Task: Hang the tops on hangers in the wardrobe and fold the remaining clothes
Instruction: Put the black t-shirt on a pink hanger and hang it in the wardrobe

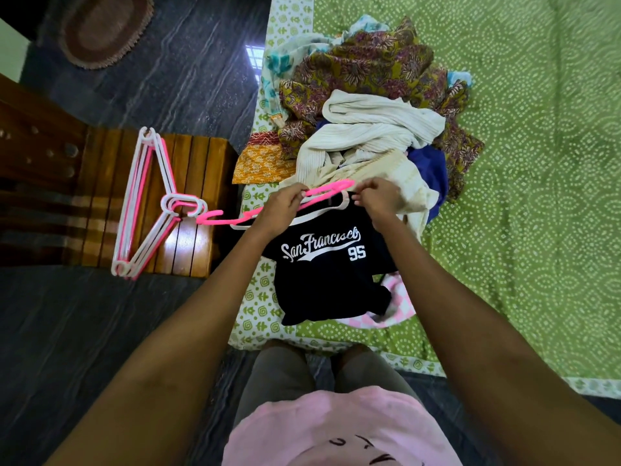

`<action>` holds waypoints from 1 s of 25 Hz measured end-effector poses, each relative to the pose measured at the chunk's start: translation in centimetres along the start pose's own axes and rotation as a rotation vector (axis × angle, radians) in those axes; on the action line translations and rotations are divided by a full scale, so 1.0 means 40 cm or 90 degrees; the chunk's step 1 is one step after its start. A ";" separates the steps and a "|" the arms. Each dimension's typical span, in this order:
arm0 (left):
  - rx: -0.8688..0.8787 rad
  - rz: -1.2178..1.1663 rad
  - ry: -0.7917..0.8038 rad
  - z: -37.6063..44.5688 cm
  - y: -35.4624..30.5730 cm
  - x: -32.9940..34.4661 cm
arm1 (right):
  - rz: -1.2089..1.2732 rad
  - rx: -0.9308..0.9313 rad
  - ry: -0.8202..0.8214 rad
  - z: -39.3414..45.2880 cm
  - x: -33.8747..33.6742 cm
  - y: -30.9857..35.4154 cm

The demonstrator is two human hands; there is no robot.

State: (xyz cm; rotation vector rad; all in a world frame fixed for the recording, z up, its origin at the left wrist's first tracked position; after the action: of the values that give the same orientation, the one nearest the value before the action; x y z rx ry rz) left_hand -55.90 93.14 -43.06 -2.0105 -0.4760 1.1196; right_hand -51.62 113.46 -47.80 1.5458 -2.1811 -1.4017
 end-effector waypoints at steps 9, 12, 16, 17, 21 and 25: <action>-0.007 -0.030 -0.015 0.005 0.012 -0.014 | -0.335 -0.121 -0.008 -0.014 0.066 -0.003; -0.022 -0.030 0.005 0.007 0.025 0.001 | -0.008 0.086 -0.016 0.010 0.039 -0.032; -0.024 -0.011 0.032 0.007 0.021 0.036 | 0.308 0.283 -0.002 -0.012 0.027 -0.040; -0.030 -0.005 0.032 0.008 0.019 0.042 | 0.306 0.281 -0.012 -0.021 0.016 -0.032; -0.055 0.050 0.016 0.025 0.003 0.074 | -0.039 -0.061 -0.066 -0.071 -0.009 0.063; -0.048 0.079 0.034 0.043 -0.016 0.102 | -0.250 -0.272 -0.034 -0.110 0.015 0.092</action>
State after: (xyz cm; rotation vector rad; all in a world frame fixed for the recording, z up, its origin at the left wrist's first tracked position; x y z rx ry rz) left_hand -55.08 96.89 -45.37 -2.1551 -0.3758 1.1332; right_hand -51.95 110.49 -42.87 1.8302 -1.5035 -1.8835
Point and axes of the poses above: each hand's wrist, its own z-axis towards the middle knuckle, its own x-axis out of the palm, y = z × x, the point moved 7 cm from there along z, towards the middle knuckle, and after that the axes turned 4 degrees about -y, right-handed, at the moved point
